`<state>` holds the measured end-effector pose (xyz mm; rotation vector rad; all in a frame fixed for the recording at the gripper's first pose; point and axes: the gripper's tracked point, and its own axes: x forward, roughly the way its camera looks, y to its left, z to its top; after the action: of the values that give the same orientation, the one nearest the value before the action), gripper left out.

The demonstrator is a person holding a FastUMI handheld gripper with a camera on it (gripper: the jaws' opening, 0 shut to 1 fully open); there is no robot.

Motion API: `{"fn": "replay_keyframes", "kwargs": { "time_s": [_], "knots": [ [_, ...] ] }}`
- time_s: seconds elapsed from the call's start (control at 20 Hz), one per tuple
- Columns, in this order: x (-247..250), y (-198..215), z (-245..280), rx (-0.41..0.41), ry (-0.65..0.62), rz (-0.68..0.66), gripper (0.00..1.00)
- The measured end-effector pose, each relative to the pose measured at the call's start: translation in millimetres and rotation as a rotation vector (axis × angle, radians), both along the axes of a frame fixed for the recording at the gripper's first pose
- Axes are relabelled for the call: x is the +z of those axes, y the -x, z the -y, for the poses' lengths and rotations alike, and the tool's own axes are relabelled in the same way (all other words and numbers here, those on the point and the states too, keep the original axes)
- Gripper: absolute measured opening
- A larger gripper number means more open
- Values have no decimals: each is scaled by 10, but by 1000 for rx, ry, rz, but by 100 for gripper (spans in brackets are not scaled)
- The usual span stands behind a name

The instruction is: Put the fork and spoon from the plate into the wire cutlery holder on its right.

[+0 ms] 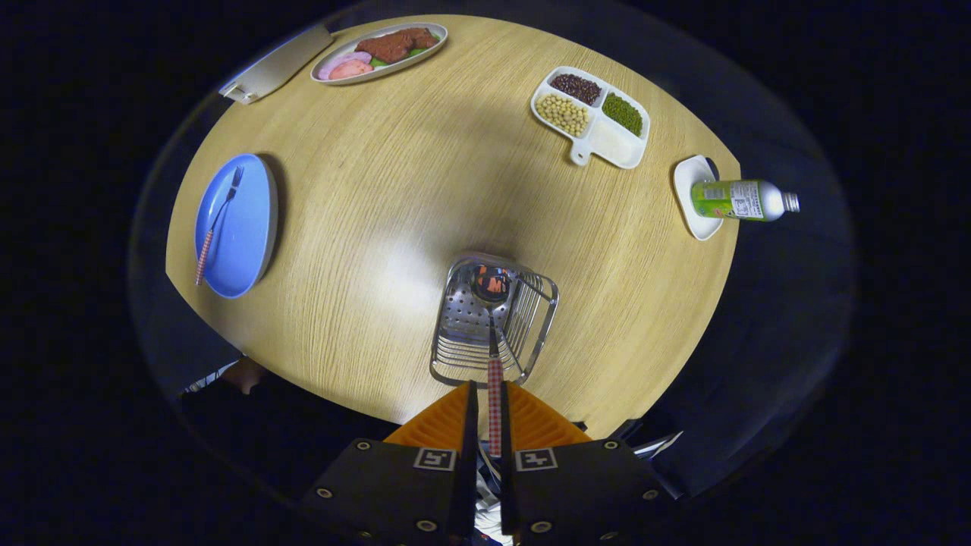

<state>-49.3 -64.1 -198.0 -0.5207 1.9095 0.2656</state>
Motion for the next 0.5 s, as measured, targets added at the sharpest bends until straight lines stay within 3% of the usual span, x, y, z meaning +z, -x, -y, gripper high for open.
{"fn": "replay_keyframes", "kwargs": {
  "time_s": [0.05, 0.15, 0.3, 0.5],
  "knots": [
    [0, -45, -59, 2, -16, 44, 14],
    [8, -104, -251, -8, -75, 123, 25],
    [104, -144, -611, -94, -162, 207, 43],
    [195, 11, -1049, -105, -253, 212, 73]
  ]
}}
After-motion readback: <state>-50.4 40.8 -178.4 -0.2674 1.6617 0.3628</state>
